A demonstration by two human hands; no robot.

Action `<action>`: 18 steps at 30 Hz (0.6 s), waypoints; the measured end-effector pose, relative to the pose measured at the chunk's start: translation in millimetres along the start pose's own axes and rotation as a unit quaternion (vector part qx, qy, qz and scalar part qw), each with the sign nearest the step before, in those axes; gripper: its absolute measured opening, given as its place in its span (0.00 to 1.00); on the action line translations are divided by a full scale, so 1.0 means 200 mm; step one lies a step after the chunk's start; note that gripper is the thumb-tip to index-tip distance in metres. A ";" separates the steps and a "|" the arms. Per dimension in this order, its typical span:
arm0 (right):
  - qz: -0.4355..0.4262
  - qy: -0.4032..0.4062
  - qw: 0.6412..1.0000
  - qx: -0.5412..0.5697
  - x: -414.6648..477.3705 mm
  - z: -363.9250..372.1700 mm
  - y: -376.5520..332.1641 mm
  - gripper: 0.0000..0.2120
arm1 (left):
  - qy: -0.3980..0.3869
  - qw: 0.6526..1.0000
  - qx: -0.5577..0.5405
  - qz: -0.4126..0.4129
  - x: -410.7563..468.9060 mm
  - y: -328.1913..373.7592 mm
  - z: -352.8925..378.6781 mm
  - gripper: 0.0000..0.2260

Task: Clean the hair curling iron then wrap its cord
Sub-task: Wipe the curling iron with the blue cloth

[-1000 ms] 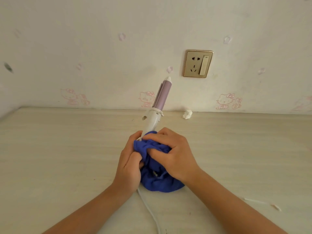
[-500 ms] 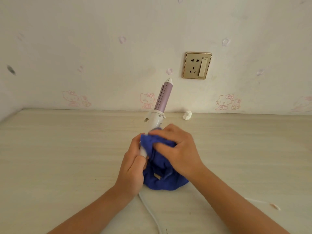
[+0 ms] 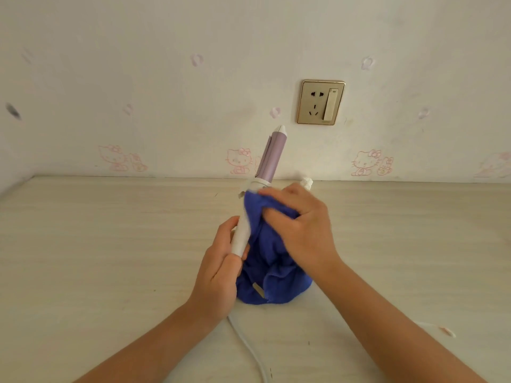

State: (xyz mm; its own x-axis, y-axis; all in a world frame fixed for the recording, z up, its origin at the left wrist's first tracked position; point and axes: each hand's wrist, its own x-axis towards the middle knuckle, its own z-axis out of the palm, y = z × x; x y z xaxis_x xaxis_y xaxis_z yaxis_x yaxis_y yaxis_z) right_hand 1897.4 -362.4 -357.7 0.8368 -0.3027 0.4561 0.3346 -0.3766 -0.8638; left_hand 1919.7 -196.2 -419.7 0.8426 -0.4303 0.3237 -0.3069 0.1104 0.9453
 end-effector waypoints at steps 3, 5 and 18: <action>0.001 0.026 1.000 0.010 0.01 -0.04 0.00 0.17 | -0.014 1.000 0.003 0.019 -0.02 0.01 0.03 0.24; -0.001 -0.061 0.998 0.014 -0.05 -0.01 0.00 0.18 | 0.002 1.000 -0.008 0.020 -0.01 0.01 0.02 0.23; -0.004 0.010 0.999 0.036 -0.02 -0.06 0.01 0.16 | 0.024 0.999 -0.026 -0.016 -0.01 0.05 0.02 0.21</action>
State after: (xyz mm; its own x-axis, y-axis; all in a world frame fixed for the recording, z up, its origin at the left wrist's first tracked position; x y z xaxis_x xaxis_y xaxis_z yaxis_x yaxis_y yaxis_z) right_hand 1889.2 -373.1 -359.5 0.8250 -0.3185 0.4669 0.3726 -0.3148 -0.8730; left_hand 1912.0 -197.3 -410.5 0.8725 -0.3908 0.2933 -0.2565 0.1445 0.9557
